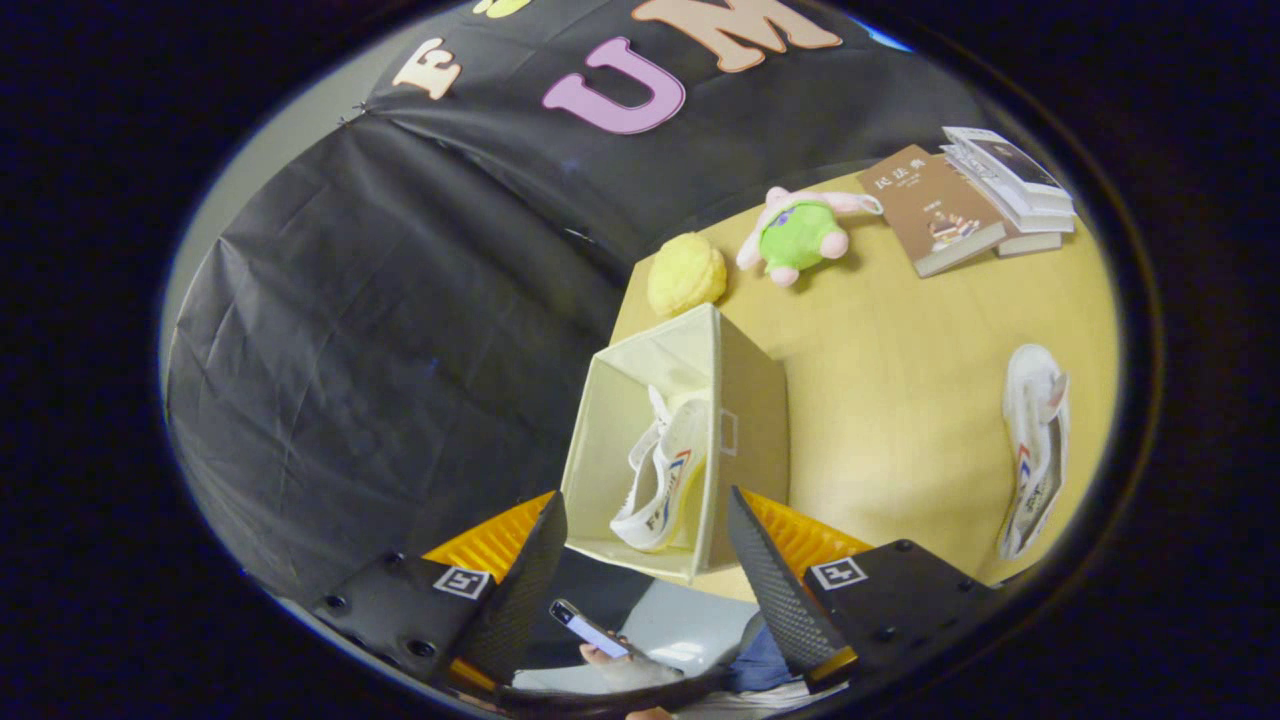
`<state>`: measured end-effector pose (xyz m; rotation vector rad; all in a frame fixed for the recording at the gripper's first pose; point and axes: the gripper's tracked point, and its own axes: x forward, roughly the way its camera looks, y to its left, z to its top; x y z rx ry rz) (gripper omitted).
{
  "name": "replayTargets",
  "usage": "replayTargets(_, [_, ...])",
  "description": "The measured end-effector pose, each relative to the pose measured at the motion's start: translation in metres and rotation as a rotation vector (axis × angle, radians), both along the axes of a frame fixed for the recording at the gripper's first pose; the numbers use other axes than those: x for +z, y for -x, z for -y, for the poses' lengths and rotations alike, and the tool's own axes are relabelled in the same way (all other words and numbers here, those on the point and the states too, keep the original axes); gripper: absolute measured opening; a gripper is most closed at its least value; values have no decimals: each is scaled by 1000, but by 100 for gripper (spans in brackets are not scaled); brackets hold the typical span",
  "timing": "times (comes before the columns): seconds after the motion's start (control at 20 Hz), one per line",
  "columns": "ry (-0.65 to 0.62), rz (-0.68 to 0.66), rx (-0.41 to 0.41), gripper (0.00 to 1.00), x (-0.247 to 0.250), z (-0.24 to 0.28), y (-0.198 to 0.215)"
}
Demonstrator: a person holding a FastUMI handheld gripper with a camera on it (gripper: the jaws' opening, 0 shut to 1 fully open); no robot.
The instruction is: Open the storage box then place both shoes into the box .Put the left shoe in first, then the right shoe, with the right side of both shoes facing outward in a uniform manner.
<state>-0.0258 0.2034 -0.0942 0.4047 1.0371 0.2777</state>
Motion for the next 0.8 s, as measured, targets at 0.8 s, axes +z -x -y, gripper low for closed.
replayTargets(0.8, [509,32,-208,99,-56,319,31])
